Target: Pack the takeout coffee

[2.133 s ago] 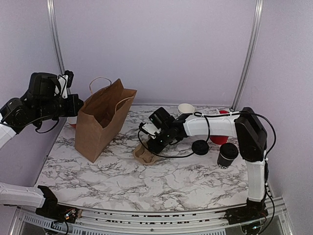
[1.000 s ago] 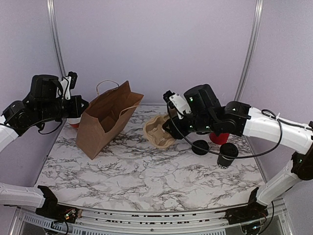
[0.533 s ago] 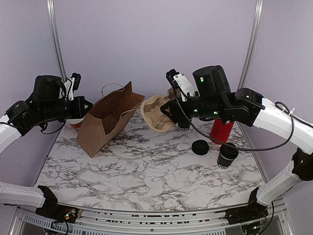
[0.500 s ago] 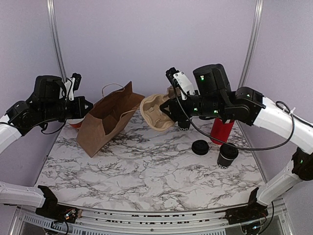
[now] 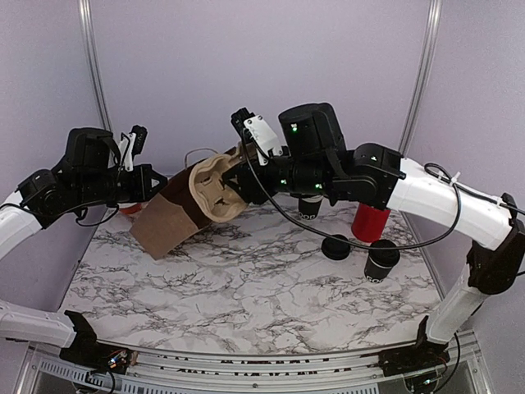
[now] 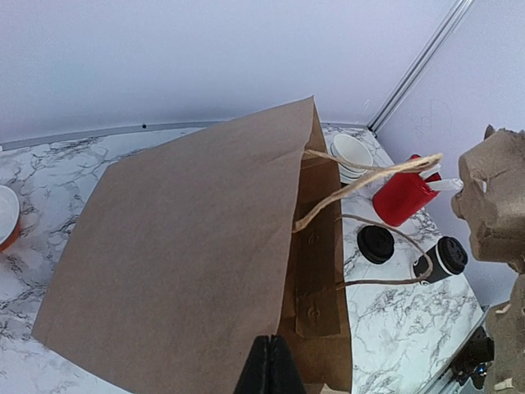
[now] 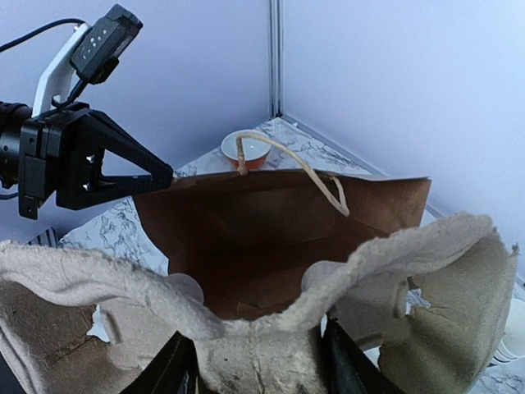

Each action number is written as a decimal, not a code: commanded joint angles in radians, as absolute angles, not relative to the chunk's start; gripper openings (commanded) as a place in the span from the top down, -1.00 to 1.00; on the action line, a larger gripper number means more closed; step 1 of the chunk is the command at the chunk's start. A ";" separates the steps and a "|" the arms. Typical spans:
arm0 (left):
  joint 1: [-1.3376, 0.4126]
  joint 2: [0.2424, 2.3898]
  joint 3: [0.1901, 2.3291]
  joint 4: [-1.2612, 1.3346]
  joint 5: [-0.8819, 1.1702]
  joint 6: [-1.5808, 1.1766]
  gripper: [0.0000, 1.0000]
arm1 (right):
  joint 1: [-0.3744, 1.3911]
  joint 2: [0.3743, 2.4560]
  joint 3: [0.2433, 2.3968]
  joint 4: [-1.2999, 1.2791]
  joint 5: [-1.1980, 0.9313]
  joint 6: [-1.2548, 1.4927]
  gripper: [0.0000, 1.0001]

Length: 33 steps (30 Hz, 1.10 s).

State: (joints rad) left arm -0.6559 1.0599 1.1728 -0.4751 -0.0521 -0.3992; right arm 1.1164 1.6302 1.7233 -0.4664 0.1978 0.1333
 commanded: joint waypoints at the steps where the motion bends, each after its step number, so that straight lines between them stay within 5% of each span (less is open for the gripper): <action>1: -0.688 1.038 1.152 -0.428 -0.044 -0.429 1.00 | 1.124 1.635 1.713 -0.300 0.183 0.112 0.01; 33: -0.738 0.986 1.106 -0.303 0.036 -0.573 1.00 | 1.122 1.515 1.295 -0.053 0.192 0.195 0.00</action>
State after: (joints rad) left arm -0.7330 0.9817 1.0927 -0.3714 0.0074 -0.5549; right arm 1.1175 1.5463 1.3087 -0.0811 0.1711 0.1741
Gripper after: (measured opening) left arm 0.006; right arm 0.500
